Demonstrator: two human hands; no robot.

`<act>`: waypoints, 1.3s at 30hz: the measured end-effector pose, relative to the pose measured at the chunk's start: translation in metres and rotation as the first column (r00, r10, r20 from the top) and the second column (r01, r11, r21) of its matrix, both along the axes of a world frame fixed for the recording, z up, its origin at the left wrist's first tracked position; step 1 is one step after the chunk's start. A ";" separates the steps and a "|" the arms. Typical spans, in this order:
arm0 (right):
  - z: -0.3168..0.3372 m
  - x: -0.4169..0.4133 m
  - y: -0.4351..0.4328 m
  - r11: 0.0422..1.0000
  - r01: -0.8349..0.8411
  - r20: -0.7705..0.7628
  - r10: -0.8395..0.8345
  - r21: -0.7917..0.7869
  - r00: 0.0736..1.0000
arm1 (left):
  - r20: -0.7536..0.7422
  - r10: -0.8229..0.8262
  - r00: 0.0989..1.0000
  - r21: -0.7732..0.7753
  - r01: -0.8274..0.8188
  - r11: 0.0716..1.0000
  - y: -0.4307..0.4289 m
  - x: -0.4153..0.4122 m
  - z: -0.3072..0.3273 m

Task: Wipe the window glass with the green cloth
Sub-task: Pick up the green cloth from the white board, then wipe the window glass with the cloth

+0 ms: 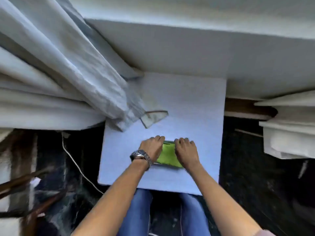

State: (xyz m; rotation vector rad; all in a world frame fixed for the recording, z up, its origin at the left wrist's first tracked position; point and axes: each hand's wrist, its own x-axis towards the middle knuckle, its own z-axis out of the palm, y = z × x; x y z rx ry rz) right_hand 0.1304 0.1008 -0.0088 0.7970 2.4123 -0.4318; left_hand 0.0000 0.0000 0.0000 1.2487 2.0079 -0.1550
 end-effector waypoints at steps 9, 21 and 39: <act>-0.065 0.015 -0.046 0.339 0.928 0.054 -0.935 -0.154 0.351 | 0.049 0.058 0.997 -0.084 -0.053 0.995 -0.032 0.072 -0.094; 0.045 -0.006 0.038 0.091 0.873 0.328 -0.904 -0.480 0.275 | 0.058 0.121 0.991 0.012 -0.122 0.992 0.005 0.040 0.008; 0.790 -0.192 0.231 0.933 -0.030 -0.887 0.351 0.359 0.299 | 0.034 0.232 0.972 0.999 -0.034 -0.006 0.233 -0.193 0.640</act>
